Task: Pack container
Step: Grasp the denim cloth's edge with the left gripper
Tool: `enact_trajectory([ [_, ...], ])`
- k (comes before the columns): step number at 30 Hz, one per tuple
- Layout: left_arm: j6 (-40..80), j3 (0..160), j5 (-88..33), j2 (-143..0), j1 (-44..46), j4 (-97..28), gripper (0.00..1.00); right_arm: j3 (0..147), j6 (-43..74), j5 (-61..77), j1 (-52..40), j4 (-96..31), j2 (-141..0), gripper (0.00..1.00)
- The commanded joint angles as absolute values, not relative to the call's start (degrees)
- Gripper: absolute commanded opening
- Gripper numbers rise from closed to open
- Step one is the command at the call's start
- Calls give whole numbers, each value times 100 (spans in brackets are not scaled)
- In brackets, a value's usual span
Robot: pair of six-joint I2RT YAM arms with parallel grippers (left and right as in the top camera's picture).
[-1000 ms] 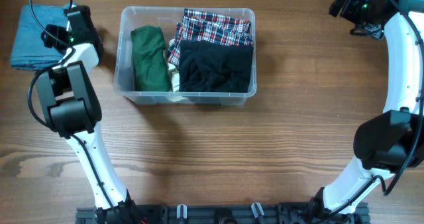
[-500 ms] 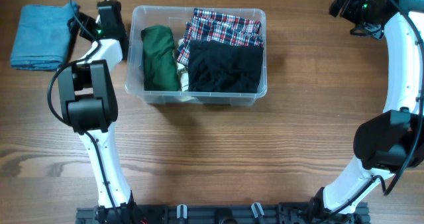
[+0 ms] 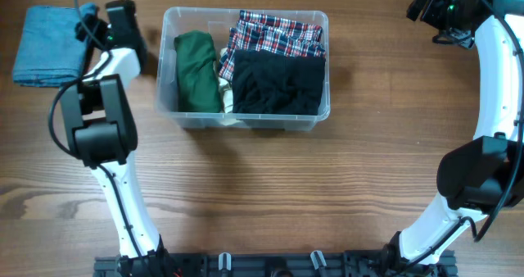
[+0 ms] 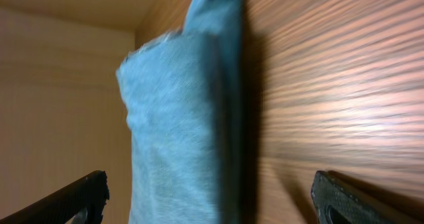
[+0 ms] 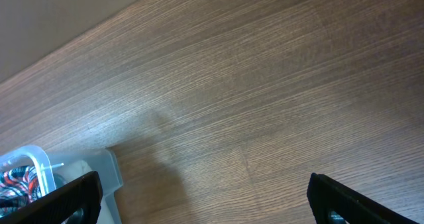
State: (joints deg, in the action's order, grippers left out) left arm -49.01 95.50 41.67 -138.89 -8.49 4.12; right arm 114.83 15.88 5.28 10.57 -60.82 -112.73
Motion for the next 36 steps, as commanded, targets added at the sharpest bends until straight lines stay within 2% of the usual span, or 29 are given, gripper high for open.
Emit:
enact_trajectory([
  [1, -5063, 9153, 3627, -14556, -1400, 19, 100, 11463, 1667, 473, 1031, -6066, -11303, 100],
  [14, -5103, 9153, 3516, -15251, -1855, 49, 99, 11463, 1669, 473, 1031, -6066, -11303, 100],
  [16, -5072, 9153, 3516, -15292, -1855, 67, 89, 11463, 1669, 473, 1031, -6066, -11303, 100],
  [20, -4860, 9153, 3575, -15303, -1865, 233, 56, 11463, 1667, 473, 1031, -6066, -11303, 100],
  [22, -4858, 9153, 3649, -15303, -1865, 316, 33, 11463, 1667, 473, 1031, -6066, -11303, 100],
  [24, -4860, 9153, 3789, -15303, -1863, 425, 20, 11463, 1669, 473, 1031, -6066, -11303, 100],
  [30, -4860, 9153, 4355, -15303, -1859, 891, 4, 11463, 1669, 473, 1031, -6066, -11303, 100],
  [36, -4713, 9153, 5135, -15288, -1809, 1492, 4, 11463, 1669, 473, 1031, -6066, -11303, 100],
])
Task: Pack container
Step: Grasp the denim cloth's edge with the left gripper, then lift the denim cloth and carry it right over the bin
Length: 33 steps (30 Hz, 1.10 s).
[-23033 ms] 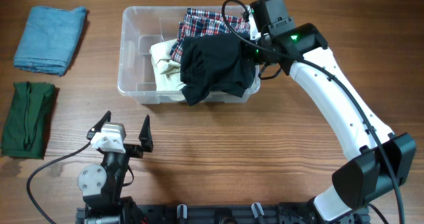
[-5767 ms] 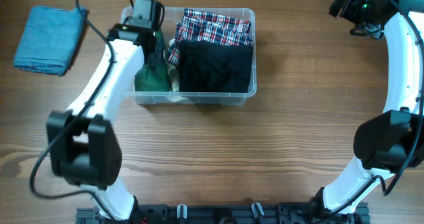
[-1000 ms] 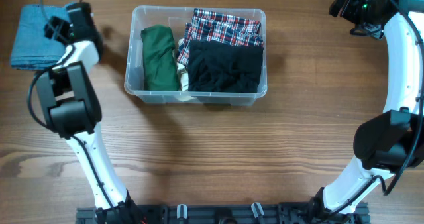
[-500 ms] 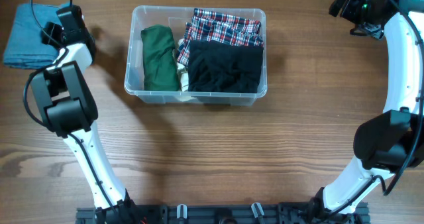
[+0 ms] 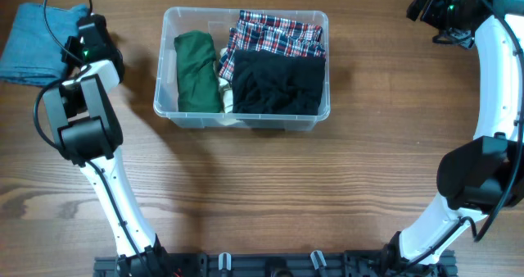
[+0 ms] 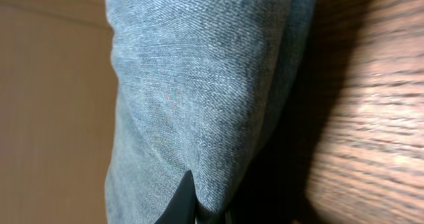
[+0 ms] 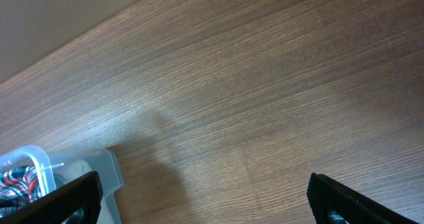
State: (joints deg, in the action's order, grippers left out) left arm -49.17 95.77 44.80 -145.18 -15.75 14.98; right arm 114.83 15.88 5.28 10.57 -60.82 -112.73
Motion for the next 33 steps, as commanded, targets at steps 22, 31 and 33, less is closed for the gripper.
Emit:
enact_trajectory([
  [22, -4143, 9157, 5983, -13332, -781, 1949, 4, 11463, 1667, 473, 1031, -6066, -11303, 100],
  [31, -4104, 9157, 6276, -12691, -432, 1942, 4, 11463, 1664, 473, 1031, -6066, -11303, 100],
  [33, -4101, 9157, 6294, -12591, -390, 1896, 4, 11463, 1669, 473, 1031, -6066, -11303, 100],
])
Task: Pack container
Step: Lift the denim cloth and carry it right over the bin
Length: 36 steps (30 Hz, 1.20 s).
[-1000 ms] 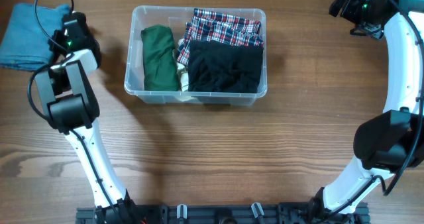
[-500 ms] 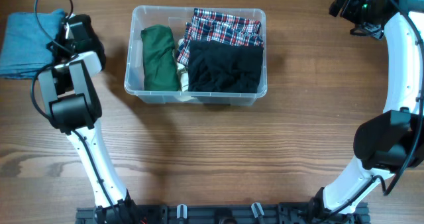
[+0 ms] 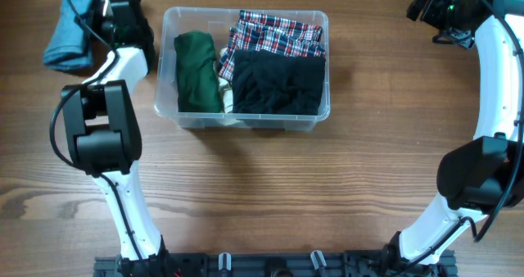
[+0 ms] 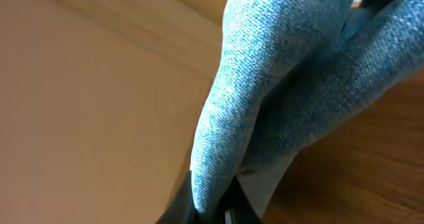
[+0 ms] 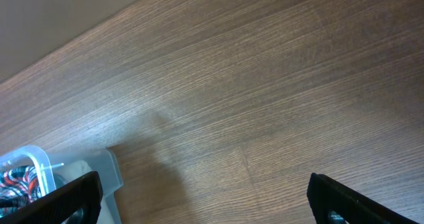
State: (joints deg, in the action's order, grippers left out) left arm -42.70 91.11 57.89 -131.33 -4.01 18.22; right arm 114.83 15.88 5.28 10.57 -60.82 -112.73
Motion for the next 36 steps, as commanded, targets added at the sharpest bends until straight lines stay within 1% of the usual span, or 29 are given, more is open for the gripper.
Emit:
enact_trajectory([
  [1, -4049, 9157, 6296, -12540, -360, 1844, 4, 11463, 1669, 473, 1031, -6066, -11303, 100],
  [8, -3634, 9157, 6270, -12366, -266, 1319, 4, 11463, 1667, 473, 1031, -6069, -11303, 100],
  [14, -3579, 9157, 6316, -12053, -139, 1256, 4, 11463, 1669, 473, 1031, -6066, -11303, 100],
  [19, -2995, 9157, 6298, -11504, 75, 1007, 4, 11463, 1667, 473, 1031, -6066, -11303, 100],
  [22, -2340, 9157, 5972, -11107, 252, 353, 4, 11463, 1667, 473, 1031, -6066, -11303, 100],
  [28, -753, 9157, 4445, -10291, 475, -1280, 4, 11463, 1667, 473, 1031, -6066, -11303, 99],
  [33, 270, 9157, 2740, -9692, 460, -2246, 4, 11463, 1667, 473, 1031, -6066, -11303, 100],
  [36, 631, 9157, 1813, -9400, 456, -2558, 4, 11463, 1667, 473, 1031, -6066, -11303, 100],
])
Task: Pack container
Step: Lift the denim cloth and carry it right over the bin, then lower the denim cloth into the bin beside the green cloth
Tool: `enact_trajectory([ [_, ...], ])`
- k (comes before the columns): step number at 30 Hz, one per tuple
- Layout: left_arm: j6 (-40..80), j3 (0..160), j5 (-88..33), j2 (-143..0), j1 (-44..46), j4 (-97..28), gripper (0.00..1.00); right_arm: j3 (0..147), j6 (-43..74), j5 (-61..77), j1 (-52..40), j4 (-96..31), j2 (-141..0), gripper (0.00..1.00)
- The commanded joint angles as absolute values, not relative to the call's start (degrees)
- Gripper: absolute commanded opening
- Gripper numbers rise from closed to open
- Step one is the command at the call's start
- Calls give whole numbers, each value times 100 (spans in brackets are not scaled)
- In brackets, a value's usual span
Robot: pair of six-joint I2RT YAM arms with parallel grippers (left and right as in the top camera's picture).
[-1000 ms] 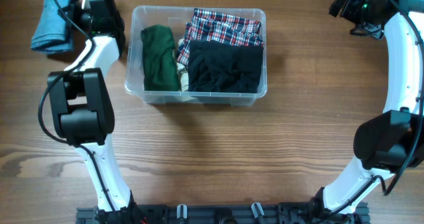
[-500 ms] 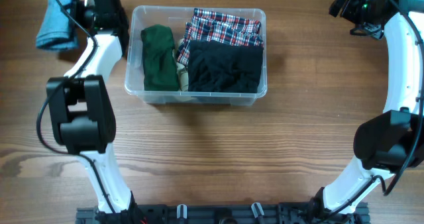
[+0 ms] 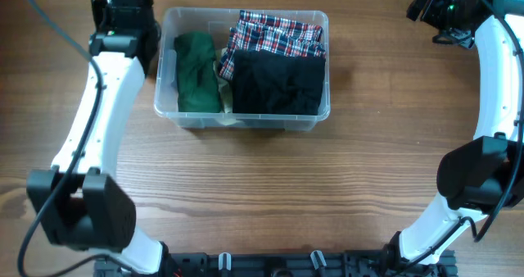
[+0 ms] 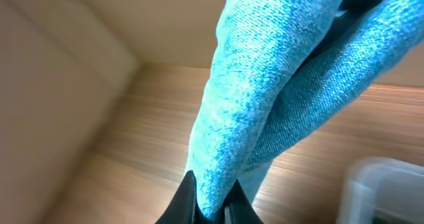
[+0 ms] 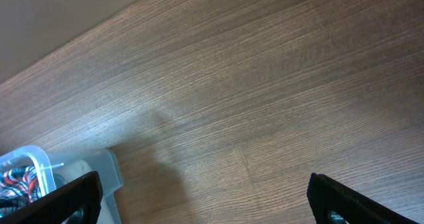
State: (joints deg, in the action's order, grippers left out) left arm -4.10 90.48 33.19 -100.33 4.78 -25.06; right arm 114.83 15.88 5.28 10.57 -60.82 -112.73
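Observation:
A blue denim-like cloth (image 4: 278, 71) hangs bunched above the table, with my left gripper (image 4: 211, 204) shut on its fold. In the overhead view the left gripper sits at the top edge, just left of the clear plastic container (image 3: 326, 105), and the cloth is hidden there. A corner of the container (image 4: 384, 184) shows in the left wrist view. Inside lie a green garment (image 3: 196, 72), a plaid garment (image 3: 274, 33) and a black garment (image 3: 277, 84). My right gripper (image 5: 202, 197) is open over bare table at the far right.
The wooden table (image 3: 262, 187) stretches in front of the container. The right arm (image 3: 495, 72) stands along the right edge, its gripper (image 3: 434, 6) at the back right. A container corner (image 5: 40, 171) shows low left in the right wrist view.
The left arm has risen and shifted right toward the container's left end. The blue cloth, then bunched at the table's back left in the overhead view, is now hidden there. The right arm is unmoved.
My left gripper stood open beside the folded blue cloth lying at the table's far left. Then it was shut on the cloth's edge. Then the cloth was bunched and nearer the container, and now it hangs from the gripper beside the container.

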Motion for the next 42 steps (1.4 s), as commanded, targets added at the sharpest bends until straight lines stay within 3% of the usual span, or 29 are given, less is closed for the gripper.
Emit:
enact_trajectory([
  [1, 711, 9157, 1566, -9317, 456, -2620, 4, 11463, 1669, 473, 1031, -6066, -11303, 100],
  [18, 1194, 9157, 237, -8254, 390, -2923, 4, 11463, 1667, 473, 1031, -6066, -11303, 100],
  [35, 3098, 9157, -3706, -8182, 390, -3131, 4, 11463, 1667, 473, 1031, -6066, -11303, 100],
  [42, 3232, 9148, -4486, -8447, 386, -3334, 4, 11463, 1664, 473, 1031, -6066, -11303, 100],
])
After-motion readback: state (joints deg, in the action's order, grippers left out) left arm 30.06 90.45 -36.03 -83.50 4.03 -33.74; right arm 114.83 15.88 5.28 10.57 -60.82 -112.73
